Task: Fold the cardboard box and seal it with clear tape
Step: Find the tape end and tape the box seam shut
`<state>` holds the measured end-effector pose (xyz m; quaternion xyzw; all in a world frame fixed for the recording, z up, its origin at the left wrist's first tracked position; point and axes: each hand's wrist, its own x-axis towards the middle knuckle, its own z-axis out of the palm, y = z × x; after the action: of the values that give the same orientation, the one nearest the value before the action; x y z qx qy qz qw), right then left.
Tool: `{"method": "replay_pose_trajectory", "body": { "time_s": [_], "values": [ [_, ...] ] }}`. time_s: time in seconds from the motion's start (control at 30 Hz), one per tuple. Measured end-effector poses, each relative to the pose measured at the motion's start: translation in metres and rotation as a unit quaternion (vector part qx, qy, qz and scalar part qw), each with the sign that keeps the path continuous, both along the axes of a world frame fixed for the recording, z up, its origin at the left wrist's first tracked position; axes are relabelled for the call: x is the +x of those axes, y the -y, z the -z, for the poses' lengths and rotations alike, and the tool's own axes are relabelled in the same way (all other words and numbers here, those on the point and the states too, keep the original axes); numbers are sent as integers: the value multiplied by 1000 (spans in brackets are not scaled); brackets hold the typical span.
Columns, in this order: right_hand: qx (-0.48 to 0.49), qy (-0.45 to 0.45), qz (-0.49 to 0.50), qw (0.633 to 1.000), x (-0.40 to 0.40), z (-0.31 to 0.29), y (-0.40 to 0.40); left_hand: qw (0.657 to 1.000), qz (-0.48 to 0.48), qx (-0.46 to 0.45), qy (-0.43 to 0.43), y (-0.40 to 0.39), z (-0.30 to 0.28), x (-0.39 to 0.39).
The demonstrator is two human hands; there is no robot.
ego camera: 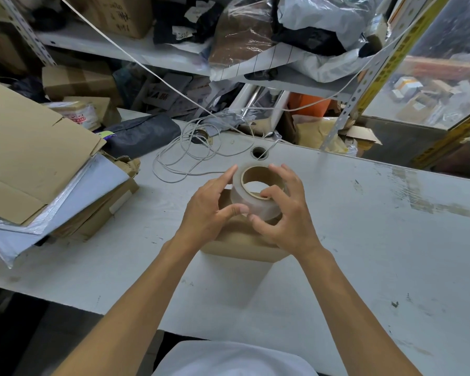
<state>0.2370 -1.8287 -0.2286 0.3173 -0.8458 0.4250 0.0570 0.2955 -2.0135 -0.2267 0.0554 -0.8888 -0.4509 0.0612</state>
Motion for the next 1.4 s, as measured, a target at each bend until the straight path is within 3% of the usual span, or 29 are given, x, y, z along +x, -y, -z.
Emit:
{"method": "replay_pose_trajectory", "body": {
  "time_s": [0.33,0.47,0.6,0.8,0.93,1.1,1.17,1.23,1.3,1.4],
  "values": [
    [-37,33,16,999,-1,-18,-3,999,-2,22,-25,6,-19,4],
    [-96,41,41,994,5,-48,2,993,49,23,-102,3,-44,9],
    [-142,63,45,987,10,-67,8,990,20,48,-130,-5,-68,14],
    [-159,48,27,986,18,-68,12,976,-30,202,-72,-25,-81,25],
    [-104,20,27,994,32,-55,8,933,-78,345,-67,-33,-85,24],
    [-106,67,66,990,44,-49,17,925,-87,368,-40,-41,-85,24],
    [-130,99,68,984,42,-54,15,944,-84,318,-28,-43,-86,25],
    [-131,113,52,984,40,-57,11,978,-123,161,-47,-38,-83,23],
    [-123,121,37,984,37,-60,8,986,-130,27,-100,-31,-80,21],
    [-120,125,8,985,35,-63,6,986,-64,-46,-149,-22,-78,18]
  ]
}}
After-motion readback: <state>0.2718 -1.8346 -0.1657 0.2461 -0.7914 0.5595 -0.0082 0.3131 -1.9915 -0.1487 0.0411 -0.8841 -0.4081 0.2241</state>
